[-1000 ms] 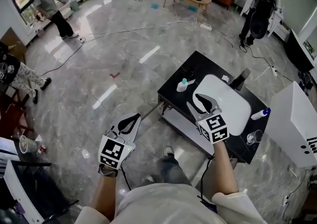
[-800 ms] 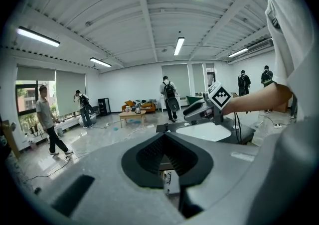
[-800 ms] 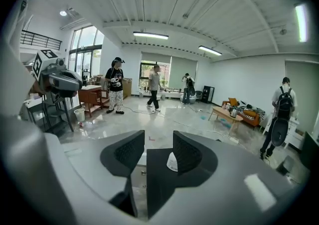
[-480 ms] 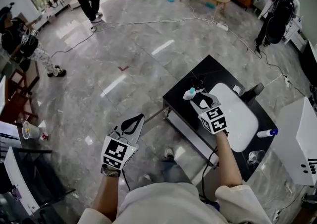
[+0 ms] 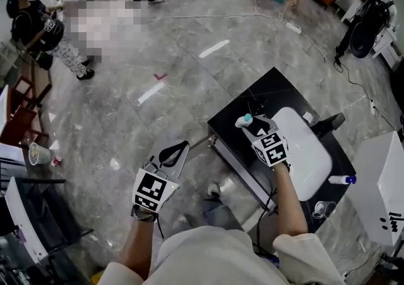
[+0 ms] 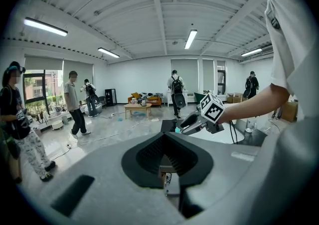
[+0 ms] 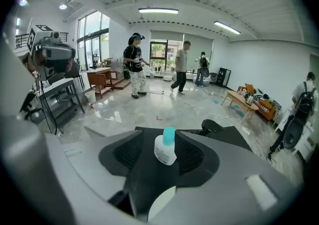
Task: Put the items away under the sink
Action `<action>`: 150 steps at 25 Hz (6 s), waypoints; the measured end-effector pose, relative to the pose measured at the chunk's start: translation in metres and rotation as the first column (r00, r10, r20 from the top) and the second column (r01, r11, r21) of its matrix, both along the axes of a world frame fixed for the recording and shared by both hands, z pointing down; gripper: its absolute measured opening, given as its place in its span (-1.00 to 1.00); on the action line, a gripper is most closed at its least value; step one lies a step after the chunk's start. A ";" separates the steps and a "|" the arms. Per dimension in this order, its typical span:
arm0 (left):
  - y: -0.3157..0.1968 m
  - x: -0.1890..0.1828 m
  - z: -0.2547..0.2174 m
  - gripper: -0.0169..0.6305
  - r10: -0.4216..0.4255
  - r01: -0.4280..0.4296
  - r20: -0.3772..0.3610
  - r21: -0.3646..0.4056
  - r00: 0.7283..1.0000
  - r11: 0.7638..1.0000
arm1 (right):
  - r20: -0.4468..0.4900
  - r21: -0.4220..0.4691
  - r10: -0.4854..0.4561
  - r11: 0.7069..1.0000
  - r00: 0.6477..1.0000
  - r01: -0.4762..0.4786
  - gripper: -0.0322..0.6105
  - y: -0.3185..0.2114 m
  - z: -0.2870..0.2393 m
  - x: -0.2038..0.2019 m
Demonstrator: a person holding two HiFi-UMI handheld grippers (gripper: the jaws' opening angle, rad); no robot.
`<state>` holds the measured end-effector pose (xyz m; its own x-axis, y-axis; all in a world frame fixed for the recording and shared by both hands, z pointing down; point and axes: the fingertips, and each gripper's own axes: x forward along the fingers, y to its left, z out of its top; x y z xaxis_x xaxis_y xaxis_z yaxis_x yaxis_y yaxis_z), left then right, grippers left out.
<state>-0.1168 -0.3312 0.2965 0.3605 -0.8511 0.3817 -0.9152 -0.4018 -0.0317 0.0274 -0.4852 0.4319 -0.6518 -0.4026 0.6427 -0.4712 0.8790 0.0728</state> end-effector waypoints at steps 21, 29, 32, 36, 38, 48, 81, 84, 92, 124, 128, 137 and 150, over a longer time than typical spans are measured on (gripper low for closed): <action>-0.035 -0.001 0.044 -0.93 -0.046 0.041 -0.050 -0.096 0.998 0.995 | -0.101 -0.107 -0.171 0.981 0.980 0.160 -0.20 -0.033 0.076 -0.007; -0.039 0.003 0.051 -0.93 -0.055 0.049 -0.050 -0.114 0.997 0.992 | -0.108 -0.141 -0.196 0.974 0.975 0.180 -0.29 -0.027 0.090 -0.007; -0.039 0.004 0.053 -0.93 -0.057 0.051 -0.050 -0.118 0.997 0.992 | -0.103 -0.151 -0.192 0.973 0.976 0.176 -0.42 -0.023 0.097 -0.009; -0.038 0.002 0.053 -0.93 -0.061 0.055 -0.050 -0.124 0.997 0.991 | -0.088 -0.158 -0.166 0.976 0.982 0.151 -0.41 -0.023 0.102 -0.012; -0.036 0.002 0.055 -0.93 -0.063 0.057 -0.047 -0.128 0.997 0.990 | -0.085 -0.163 -0.158 0.976 0.984 0.143 -0.41 -0.024 0.104 -0.014; -0.029 0.000 0.057 -0.93 -0.074 0.067 -0.046 -0.135 0.996 0.989 | -0.072 -0.164 -0.116 0.981 0.991 0.103 -0.44 -0.027 0.112 -0.020; 0.056 0.021 0.023 -0.93 0.095 -0.095 -0.106 0.002 0.990 0.995 | 0.048 -0.033 0.136 0.990 0.990 -0.134 -0.45 0.097 -0.002 0.013; 0.078 0.025 0.016 -0.93 0.123 -0.122 -0.100 0.018 0.987 0.992 | 0.053 -0.031 0.162 0.987 0.985 -0.161 -0.45 0.128 -0.010 0.019; 0.131 0.032 0.009 -0.93 0.187 -0.183 -0.089 0.054 0.978 0.982 | 0.089 -0.013 0.223 0.975 0.971 -0.223 -0.45 0.207 -0.034 0.030; 0.071 0.078 0.315 -0.93 0.302 -0.292 -0.055 0.149 0.952 0.945 | 0.181 -0.002 0.336 0.940 0.924 -0.341 -0.45 0.218 0.236 0.049; 0.057 0.082 0.372 -0.93 0.312 -0.301 -0.048 0.158 0.949 0.940 | 0.183 0.007 0.330 0.942 0.926 -0.337 -0.44 0.201 0.288 0.046; 0.038 0.085 0.491 -0.93 0.331 -0.321 -0.030 0.177 0.943 0.930 | 0.177 -0.008 0.306 0.951 0.935 -0.309 -0.44 0.174 0.411 0.050; 0.024 0.079 0.577 -0.93 0.322 -0.311 -0.061 0.145 0.945 0.939 | 0.136 -0.105 0.327 0.944 0.935 -0.314 -0.44 0.111 0.539 0.040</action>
<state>-0.0374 -0.3072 0.8738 0.6447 -0.7286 0.2313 -0.7432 -0.6683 -0.0340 0.0673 -0.3740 0.9709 -0.5879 -0.5571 0.5865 -0.7287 0.6795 -0.0850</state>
